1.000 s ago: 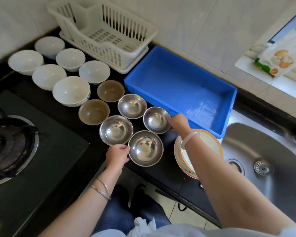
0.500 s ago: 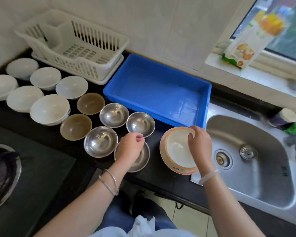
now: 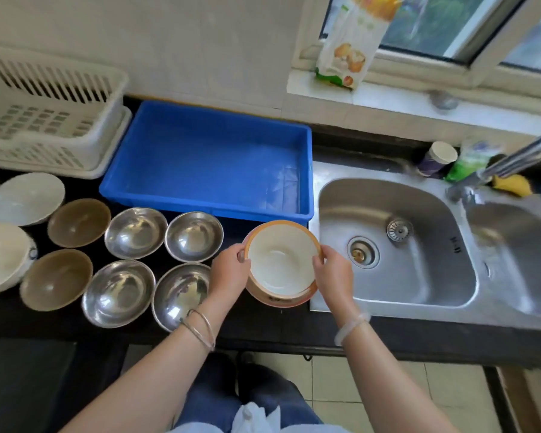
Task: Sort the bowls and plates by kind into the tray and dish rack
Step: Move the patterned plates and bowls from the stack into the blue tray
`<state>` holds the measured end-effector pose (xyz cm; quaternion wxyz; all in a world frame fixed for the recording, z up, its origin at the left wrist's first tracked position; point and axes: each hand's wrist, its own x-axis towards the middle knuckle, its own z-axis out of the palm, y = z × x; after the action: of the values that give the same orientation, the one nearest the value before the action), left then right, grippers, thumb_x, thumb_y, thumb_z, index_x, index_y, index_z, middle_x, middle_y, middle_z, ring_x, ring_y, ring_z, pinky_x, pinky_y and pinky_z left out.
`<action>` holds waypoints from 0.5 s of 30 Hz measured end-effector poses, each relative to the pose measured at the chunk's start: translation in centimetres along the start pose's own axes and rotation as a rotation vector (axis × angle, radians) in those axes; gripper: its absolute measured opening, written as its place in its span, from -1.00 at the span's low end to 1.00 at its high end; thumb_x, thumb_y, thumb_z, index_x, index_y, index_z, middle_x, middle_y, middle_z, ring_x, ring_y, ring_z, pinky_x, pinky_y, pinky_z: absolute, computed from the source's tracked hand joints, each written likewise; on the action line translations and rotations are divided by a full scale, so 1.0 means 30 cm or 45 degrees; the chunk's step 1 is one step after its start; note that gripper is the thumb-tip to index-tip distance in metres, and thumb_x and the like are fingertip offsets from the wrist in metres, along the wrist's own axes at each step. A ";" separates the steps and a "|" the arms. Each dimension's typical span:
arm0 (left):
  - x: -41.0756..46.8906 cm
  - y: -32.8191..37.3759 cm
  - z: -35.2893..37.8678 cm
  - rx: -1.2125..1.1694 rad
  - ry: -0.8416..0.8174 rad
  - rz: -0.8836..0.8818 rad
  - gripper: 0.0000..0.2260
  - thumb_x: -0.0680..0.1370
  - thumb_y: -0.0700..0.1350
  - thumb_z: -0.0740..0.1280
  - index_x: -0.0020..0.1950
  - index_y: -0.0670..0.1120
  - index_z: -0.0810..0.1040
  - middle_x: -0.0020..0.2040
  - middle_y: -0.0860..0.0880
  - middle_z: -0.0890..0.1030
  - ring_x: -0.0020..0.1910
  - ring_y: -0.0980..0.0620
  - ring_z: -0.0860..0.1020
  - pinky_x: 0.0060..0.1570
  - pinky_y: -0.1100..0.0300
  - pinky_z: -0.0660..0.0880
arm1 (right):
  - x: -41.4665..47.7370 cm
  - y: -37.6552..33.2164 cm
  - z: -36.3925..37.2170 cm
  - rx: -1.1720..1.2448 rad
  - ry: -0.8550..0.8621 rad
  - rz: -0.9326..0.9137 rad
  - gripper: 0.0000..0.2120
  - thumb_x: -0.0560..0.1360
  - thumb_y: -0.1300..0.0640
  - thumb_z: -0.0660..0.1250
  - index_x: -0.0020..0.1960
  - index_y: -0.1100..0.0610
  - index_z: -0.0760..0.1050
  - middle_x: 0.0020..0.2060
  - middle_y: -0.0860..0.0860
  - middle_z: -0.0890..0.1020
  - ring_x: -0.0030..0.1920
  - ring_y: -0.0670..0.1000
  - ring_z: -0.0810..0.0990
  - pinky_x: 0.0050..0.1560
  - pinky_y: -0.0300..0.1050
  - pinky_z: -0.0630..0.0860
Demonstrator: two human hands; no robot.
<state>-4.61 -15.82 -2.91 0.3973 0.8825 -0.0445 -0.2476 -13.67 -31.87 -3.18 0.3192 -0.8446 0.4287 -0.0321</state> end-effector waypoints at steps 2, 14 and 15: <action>0.016 0.001 -0.007 0.001 0.002 0.023 -0.72 0.53 -0.23 0.23 0.22 -0.08 0.52 0.08 -0.05 0.61 -0.05 0.06 0.50 -0.12 0.16 0.42 | -0.025 0.001 0.007 0.012 0.008 0.022 -0.81 0.53 0.16 0.20 0.02 0.17 0.57 -0.12 0.11 0.67 -0.16 0.12 0.57 -0.19 -0.10 0.43; 0.037 0.009 -0.026 0.122 0.084 0.094 -0.69 0.52 -0.30 0.15 0.18 -0.08 0.53 -0.10 0.02 0.58 -0.17 -0.01 0.53 -0.31 0.20 0.39 | -0.123 -0.022 0.059 0.236 0.038 0.151 -0.92 0.53 0.09 0.31 -0.12 0.05 0.54 -0.20 -0.01 0.57 -0.26 -0.06 0.53 -0.17 -0.16 0.58; 0.034 0.011 -0.026 0.119 0.086 0.095 -0.69 0.52 -0.31 0.15 0.16 -0.08 0.54 -0.11 0.02 0.58 -0.17 -0.03 0.54 -0.30 0.18 0.40 | -0.122 -0.026 0.058 0.253 0.031 0.159 -0.90 0.53 0.12 0.31 -0.17 0.04 0.52 -0.28 -0.01 0.59 -0.29 -0.05 0.55 -0.22 -0.18 0.58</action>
<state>-3.31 -15.81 -2.64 0.3658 0.9058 -0.0753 -0.2002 -14.85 -27.92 -3.32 0.3976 -0.7800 0.4789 -0.0647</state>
